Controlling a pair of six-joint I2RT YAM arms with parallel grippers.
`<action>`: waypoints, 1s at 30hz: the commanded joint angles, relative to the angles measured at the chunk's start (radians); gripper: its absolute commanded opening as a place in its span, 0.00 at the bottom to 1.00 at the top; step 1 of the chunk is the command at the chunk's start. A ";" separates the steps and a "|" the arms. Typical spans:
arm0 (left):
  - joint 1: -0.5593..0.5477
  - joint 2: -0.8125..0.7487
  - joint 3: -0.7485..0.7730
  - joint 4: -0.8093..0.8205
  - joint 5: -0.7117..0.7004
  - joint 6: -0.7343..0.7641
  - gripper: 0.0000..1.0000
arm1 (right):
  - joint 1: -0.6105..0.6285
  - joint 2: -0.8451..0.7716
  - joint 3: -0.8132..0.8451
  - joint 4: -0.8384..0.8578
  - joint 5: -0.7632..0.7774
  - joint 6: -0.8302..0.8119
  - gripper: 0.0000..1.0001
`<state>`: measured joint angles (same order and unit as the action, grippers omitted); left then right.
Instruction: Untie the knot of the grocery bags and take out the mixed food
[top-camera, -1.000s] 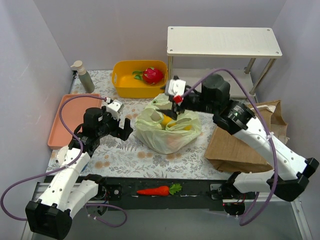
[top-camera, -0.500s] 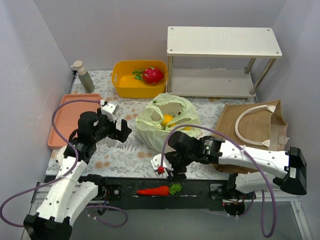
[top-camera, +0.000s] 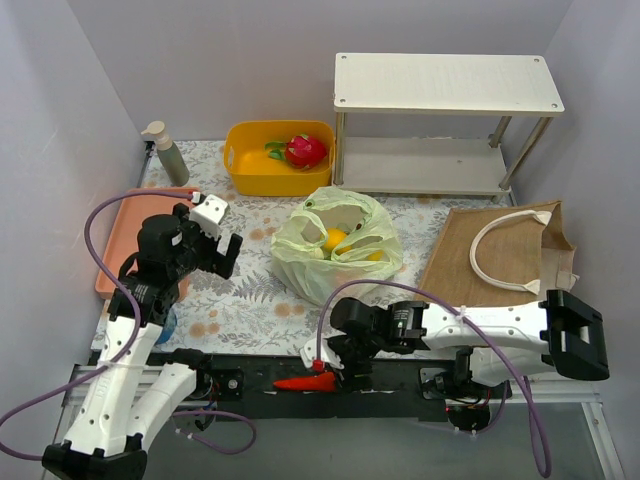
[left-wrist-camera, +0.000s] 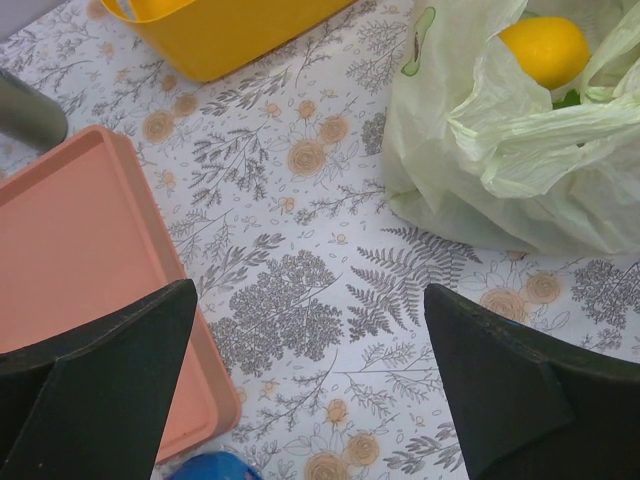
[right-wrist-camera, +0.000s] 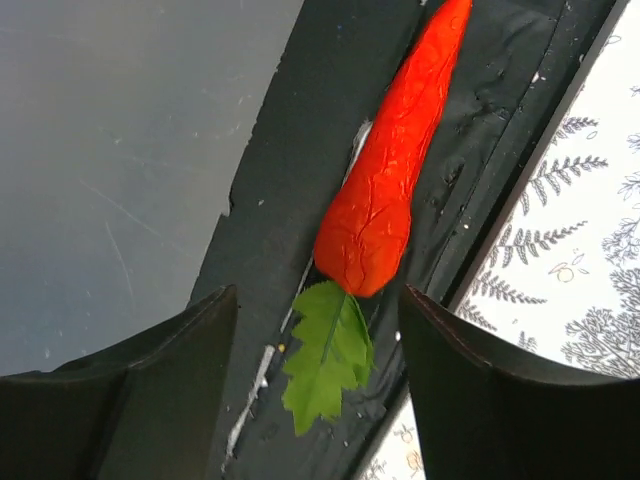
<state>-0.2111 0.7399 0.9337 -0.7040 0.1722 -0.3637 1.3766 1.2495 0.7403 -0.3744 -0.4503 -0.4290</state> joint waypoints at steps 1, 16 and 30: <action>0.004 -0.020 0.050 -0.098 -0.030 0.062 0.98 | 0.015 0.028 -0.025 0.181 0.059 0.127 0.75; 0.006 -0.017 0.093 -0.143 -0.002 0.063 0.98 | 0.053 0.137 -0.071 0.270 0.128 0.177 0.80; 0.007 -0.019 0.034 -0.175 0.110 0.163 0.98 | -0.013 0.208 0.143 0.155 0.216 -0.239 0.29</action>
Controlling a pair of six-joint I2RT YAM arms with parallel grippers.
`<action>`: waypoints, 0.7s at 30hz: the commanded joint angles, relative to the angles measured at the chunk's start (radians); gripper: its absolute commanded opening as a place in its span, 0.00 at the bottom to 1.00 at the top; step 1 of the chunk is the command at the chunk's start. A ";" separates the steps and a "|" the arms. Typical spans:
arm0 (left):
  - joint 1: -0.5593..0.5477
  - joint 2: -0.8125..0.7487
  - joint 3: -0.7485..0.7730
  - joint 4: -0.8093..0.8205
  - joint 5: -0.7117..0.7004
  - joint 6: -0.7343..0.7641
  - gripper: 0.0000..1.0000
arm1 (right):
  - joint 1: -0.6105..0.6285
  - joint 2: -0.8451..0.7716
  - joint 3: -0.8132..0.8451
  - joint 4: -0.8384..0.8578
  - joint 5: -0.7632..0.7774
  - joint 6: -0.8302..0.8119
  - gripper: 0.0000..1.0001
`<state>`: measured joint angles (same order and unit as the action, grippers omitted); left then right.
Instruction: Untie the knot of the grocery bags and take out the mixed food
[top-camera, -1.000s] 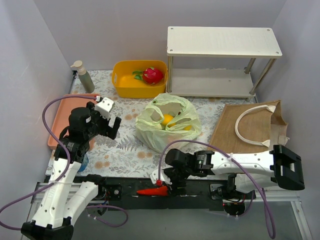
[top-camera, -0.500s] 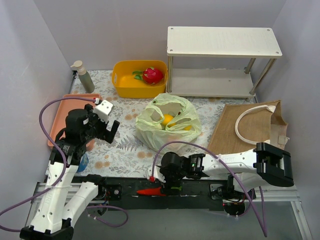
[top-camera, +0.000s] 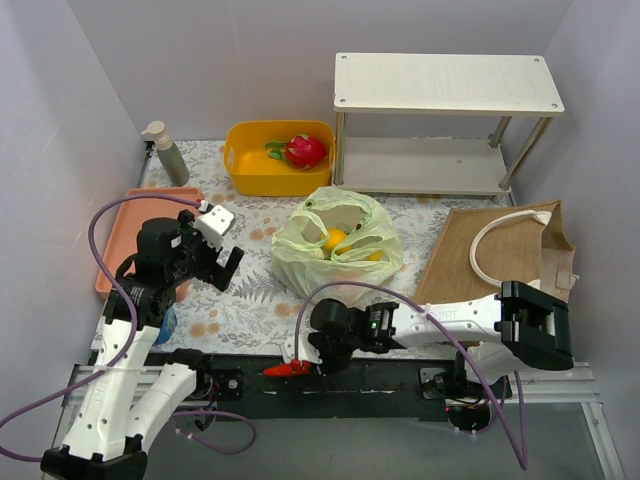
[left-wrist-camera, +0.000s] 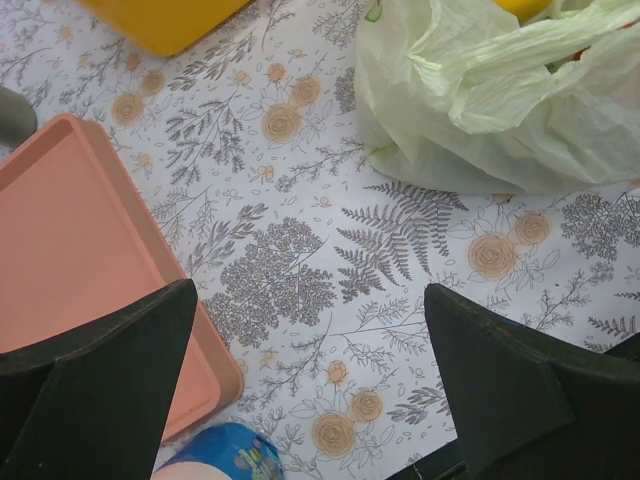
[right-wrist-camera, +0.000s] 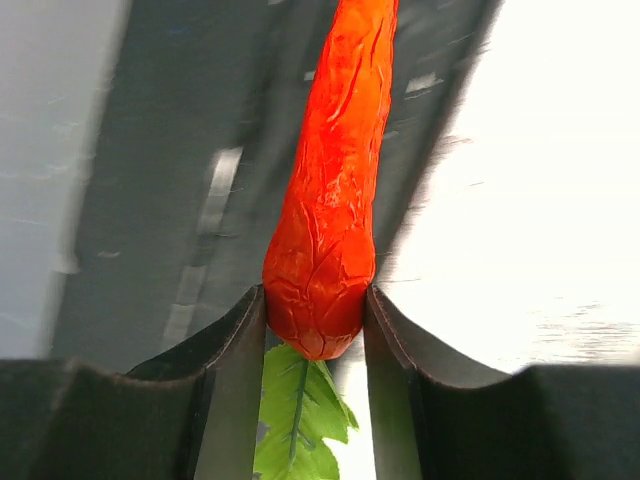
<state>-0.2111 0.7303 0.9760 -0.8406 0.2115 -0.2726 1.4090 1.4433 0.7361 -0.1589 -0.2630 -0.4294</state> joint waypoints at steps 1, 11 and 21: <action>0.007 -0.008 -0.008 -0.054 0.094 0.123 0.98 | -0.062 0.035 0.170 -0.082 0.030 -0.282 0.28; 0.006 0.018 -0.124 -0.290 0.281 0.482 0.98 | -0.137 0.227 0.321 -0.099 0.131 -0.493 0.66; 0.001 0.300 -0.158 -0.338 0.502 0.547 0.95 | -0.286 0.048 0.739 -0.487 0.010 -0.289 0.79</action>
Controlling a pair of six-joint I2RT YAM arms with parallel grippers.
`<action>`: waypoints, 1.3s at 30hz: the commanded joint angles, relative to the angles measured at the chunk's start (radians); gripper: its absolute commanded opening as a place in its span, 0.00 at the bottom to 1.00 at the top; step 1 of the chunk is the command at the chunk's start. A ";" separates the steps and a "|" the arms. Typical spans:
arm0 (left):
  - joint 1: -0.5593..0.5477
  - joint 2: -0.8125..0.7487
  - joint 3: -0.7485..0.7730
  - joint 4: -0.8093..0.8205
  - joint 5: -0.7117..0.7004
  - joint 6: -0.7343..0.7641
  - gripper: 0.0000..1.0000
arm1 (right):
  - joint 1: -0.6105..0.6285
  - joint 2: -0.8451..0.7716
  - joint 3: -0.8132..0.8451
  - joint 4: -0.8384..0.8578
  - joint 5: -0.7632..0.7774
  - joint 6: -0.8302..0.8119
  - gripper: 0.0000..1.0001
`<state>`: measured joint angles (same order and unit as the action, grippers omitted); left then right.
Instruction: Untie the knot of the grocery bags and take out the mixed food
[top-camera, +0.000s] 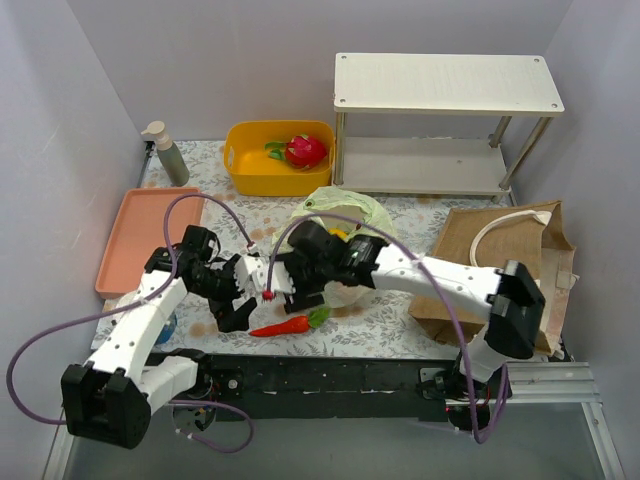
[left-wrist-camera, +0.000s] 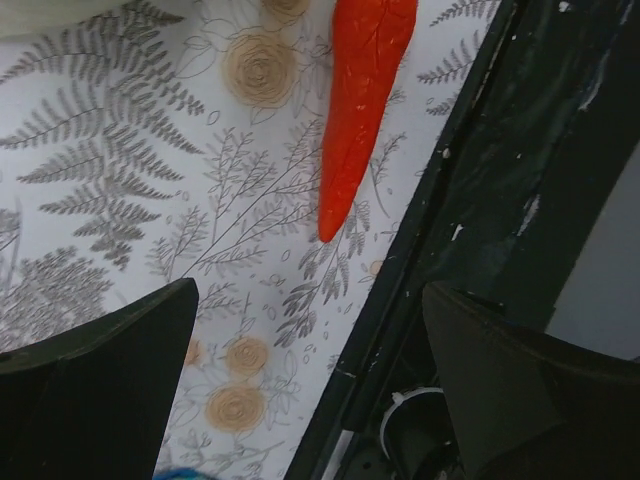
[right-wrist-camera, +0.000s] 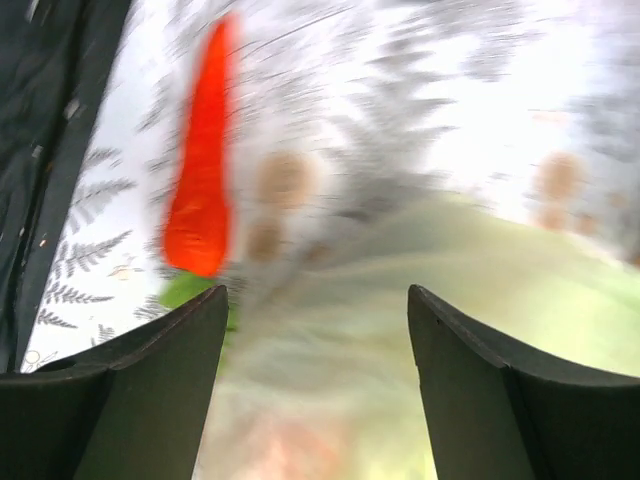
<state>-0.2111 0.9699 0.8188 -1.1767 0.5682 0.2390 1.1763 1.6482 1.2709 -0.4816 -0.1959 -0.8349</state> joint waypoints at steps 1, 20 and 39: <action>-0.005 0.078 -0.001 0.017 0.162 0.013 0.95 | -0.075 -0.207 0.218 -0.172 -0.042 0.138 0.79; -0.456 0.243 -0.144 0.600 -0.143 -0.415 0.63 | -0.825 -0.574 0.349 -0.115 0.123 0.269 0.82; -0.553 0.216 -0.048 0.439 -0.044 -0.403 0.07 | -1.080 -0.638 0.240 -0.065 -0.034 0.396 0.81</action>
<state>-0.7612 1.2785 0.6537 -0.6353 0.4183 -0.1837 0.1009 0.9699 1.5043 -0.6197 -0.1841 -0.4686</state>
